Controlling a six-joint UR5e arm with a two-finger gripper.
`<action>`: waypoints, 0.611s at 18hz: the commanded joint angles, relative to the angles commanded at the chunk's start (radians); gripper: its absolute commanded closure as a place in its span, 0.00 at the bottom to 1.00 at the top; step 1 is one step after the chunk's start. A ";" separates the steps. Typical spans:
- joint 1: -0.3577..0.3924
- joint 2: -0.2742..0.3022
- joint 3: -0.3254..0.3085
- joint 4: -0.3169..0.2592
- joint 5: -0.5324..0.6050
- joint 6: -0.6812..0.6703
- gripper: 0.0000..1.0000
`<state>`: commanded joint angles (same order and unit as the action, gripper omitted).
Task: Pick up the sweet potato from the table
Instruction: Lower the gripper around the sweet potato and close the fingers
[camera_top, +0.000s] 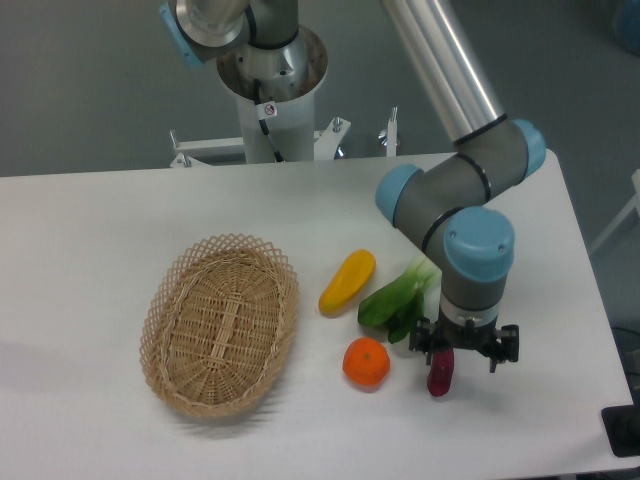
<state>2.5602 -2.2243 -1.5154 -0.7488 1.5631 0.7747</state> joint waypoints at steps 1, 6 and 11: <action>-0.006 -0.002 -0.005 0.025 0.000 -0.002 0.00; -0.009 -0.021 -0.006 0.043 0.003 -0.002 0.00; -0.011 -0.035 -0.005 0.072 0.011 0.020 0.29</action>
<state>2.5495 -2.2595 -1.5202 -0.6765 1.5739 0.7945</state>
